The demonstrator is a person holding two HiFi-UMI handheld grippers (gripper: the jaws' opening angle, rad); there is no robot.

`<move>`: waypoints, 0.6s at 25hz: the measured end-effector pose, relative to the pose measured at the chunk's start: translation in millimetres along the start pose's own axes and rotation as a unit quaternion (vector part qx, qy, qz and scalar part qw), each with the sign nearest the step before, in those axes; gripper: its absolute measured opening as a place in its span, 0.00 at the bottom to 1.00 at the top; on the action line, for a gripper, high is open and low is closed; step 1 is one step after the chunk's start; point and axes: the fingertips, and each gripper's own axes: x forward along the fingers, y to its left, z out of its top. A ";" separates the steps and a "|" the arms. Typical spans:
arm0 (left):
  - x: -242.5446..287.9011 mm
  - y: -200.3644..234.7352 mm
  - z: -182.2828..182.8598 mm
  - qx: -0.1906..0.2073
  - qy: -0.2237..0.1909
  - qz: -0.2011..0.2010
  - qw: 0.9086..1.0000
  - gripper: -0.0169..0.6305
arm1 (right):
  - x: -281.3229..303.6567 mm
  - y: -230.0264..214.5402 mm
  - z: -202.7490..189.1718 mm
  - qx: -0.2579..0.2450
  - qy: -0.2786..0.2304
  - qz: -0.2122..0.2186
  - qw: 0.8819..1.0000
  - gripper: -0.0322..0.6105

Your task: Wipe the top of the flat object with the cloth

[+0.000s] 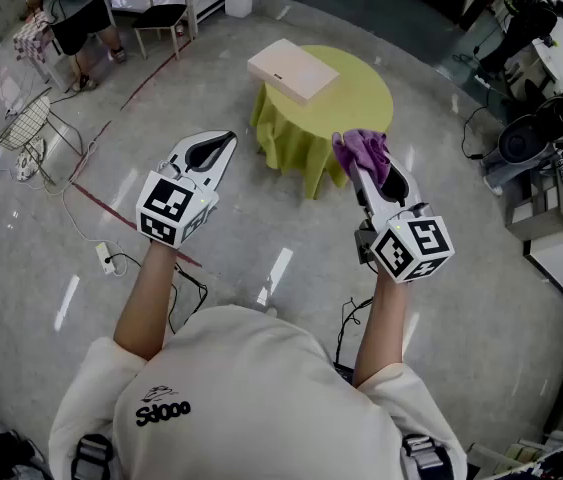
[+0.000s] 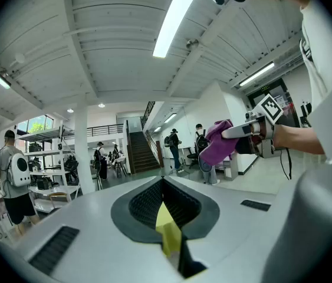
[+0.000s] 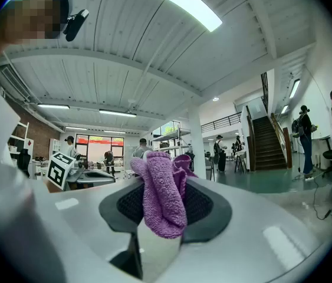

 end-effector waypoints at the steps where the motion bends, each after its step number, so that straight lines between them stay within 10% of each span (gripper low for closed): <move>1: 0.6 1.5 0.1 0.000 0.001 0.003 1.000 0.04 | 1.0 -0.4 0.0 -0.002 0.002 0.002 1.000 0.28; 15: -9.5 33.8 -17.3 -0.007 0.006 0.000 1.000 0.04 | 34.0 23.6 -15.4 -0.009 0.021 0.009 1.000 0.28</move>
